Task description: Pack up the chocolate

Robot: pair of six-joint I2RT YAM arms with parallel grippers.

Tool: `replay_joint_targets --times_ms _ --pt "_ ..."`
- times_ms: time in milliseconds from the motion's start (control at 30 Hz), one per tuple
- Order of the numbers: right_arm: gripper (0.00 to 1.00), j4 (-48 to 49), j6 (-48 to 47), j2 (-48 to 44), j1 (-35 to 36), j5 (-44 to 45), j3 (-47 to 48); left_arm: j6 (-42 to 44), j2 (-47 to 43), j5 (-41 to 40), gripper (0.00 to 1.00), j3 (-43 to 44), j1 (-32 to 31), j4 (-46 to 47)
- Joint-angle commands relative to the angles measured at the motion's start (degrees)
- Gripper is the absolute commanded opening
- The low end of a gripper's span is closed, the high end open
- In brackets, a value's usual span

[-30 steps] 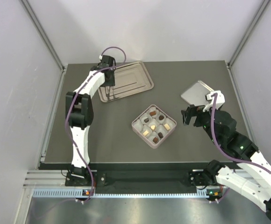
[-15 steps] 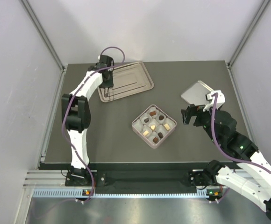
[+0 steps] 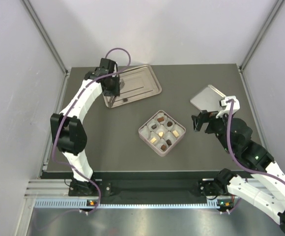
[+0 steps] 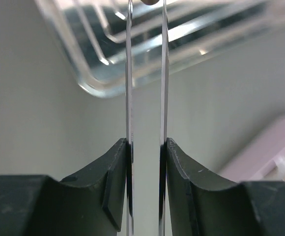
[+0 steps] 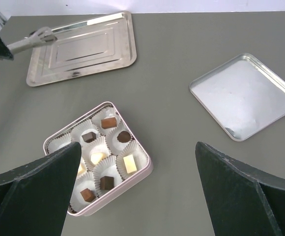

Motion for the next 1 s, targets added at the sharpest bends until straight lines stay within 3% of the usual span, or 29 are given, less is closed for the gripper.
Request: replay_joint_targets --times_ms 0,167,400,967 --pt "1.00 0.55 0.33 -0.87 -0.57 0.10 0.73 1.76 -5.99 6.01 0.37 -2.12 -4.29 -3.11" --pt "1.00 0.28 -0.37 -0.52 -0.57 1.51 1.16 3.87 -10.74 4.95 0.36 -5.54 -12.89 -8.73" --pt "1.00 0.02 -0.72 0.63 -0.57 2.74 1.87 2.12 -19.17 7.06 0.36 -12.14 -19.94 -11.72" --pt "1.00 -2.00 0.86 0.81 -0.57 2.21 3.54 2.03 -29.55 13.13 0.37 -21.10 -23.47 -18.23"
